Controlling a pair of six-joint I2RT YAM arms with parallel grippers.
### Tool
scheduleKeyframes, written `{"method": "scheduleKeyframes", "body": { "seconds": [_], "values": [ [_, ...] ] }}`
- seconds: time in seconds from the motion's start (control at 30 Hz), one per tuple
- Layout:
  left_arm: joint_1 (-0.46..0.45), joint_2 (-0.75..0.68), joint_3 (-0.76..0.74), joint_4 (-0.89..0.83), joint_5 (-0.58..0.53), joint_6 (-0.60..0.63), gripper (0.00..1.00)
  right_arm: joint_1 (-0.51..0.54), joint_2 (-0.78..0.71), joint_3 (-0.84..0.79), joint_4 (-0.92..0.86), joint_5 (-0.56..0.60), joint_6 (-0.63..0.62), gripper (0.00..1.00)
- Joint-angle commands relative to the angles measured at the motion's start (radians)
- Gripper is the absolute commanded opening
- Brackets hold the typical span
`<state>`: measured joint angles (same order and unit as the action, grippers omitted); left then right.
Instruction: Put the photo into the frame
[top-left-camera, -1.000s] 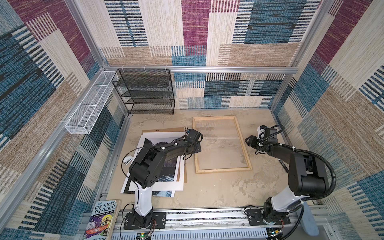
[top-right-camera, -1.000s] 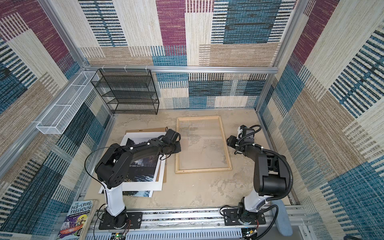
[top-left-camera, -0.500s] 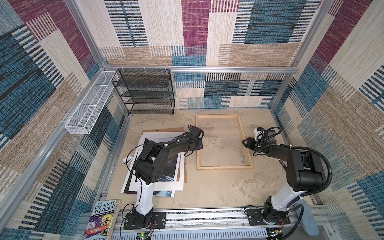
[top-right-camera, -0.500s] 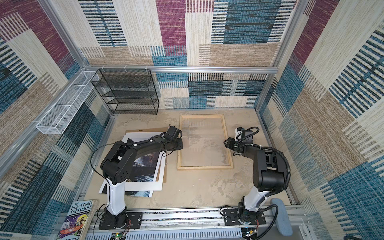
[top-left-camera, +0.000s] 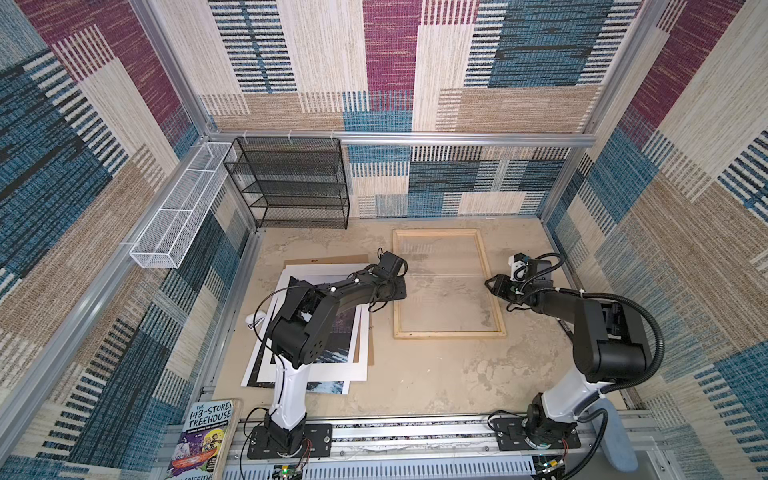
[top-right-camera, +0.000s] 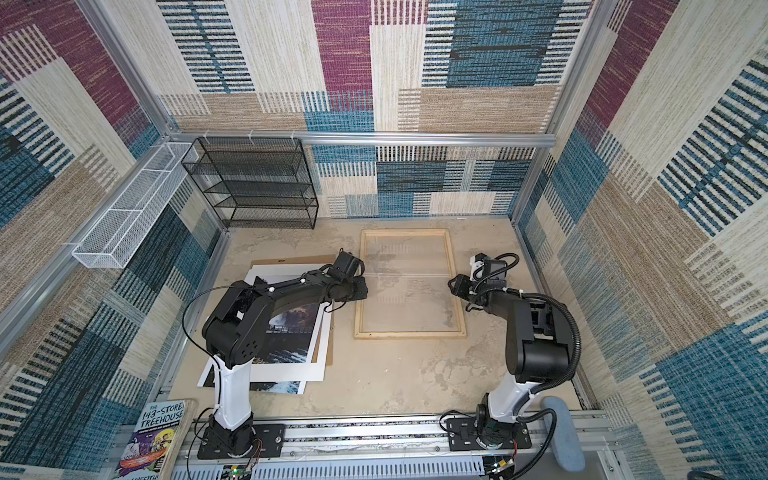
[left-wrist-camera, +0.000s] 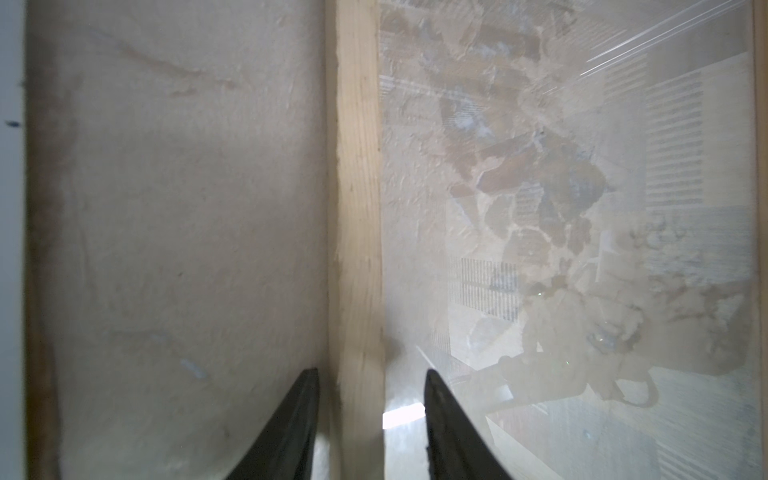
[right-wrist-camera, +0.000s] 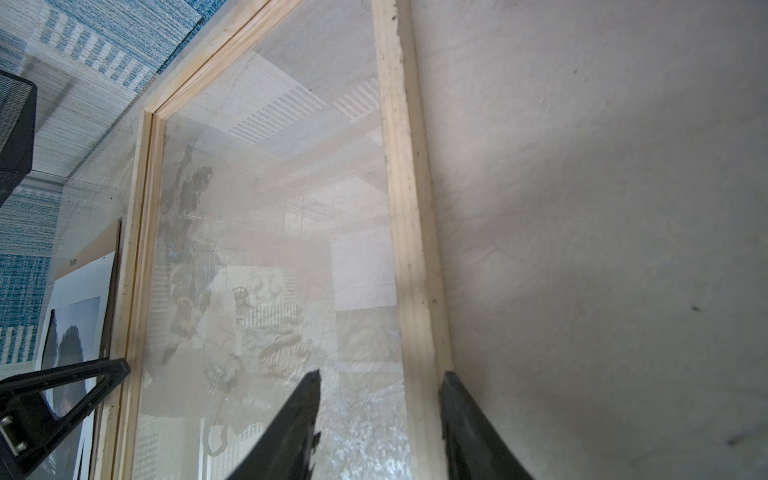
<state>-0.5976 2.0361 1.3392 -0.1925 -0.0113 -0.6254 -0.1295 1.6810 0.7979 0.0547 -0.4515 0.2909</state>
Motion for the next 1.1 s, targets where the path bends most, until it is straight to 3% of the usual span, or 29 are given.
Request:
{"method": "scheduleKeyframes", "body": {
  "seconds": [0.0,0.2,0.53,0.67,0.87,0.97,1.07],
  "values": [
    [0.001,-0.005,0.002,-0.027,0.005,0.01,0.49,0.001,-0.007,0.003,0.013,0.013,0.001,0.5],
    [0.001,-0.044,0.005,-0.064,-0.022,0.019,0.57,0.001,-0.025,0.005,-0.004,0.034,-0.002,0.51],
    [0.004,-0.169,-0.043,-0.134,-0.108,0.053,0.58,0.0,-0.039,0.014,-0.024,0.054,-0.008,0.54],
    [0.029,-0.269,-0.157,-0.095,-0.149,0.033,0.59,0.001,-0.068,0.006,-0.03,0.07,-0.009,0.63],
    [0.093,-0.443,-0.368,-0.025,-0.195,-0.005,0.6,0.002,-0.101,0.017,-0.033,0.018,0.024,0.66],
    [0.125,-0.51,-0.466,0.018,-0.214,-0.03,0.61,0.057,-0.131,0.017,0.004,-0.025,0.073,0.68],
    [0.15,-0.548,-0.513,0.028,-0.215,-0.034,0.61,0.189,-0.134,0.057,0.017,0.004,0.105,0.7]
  ]
}}
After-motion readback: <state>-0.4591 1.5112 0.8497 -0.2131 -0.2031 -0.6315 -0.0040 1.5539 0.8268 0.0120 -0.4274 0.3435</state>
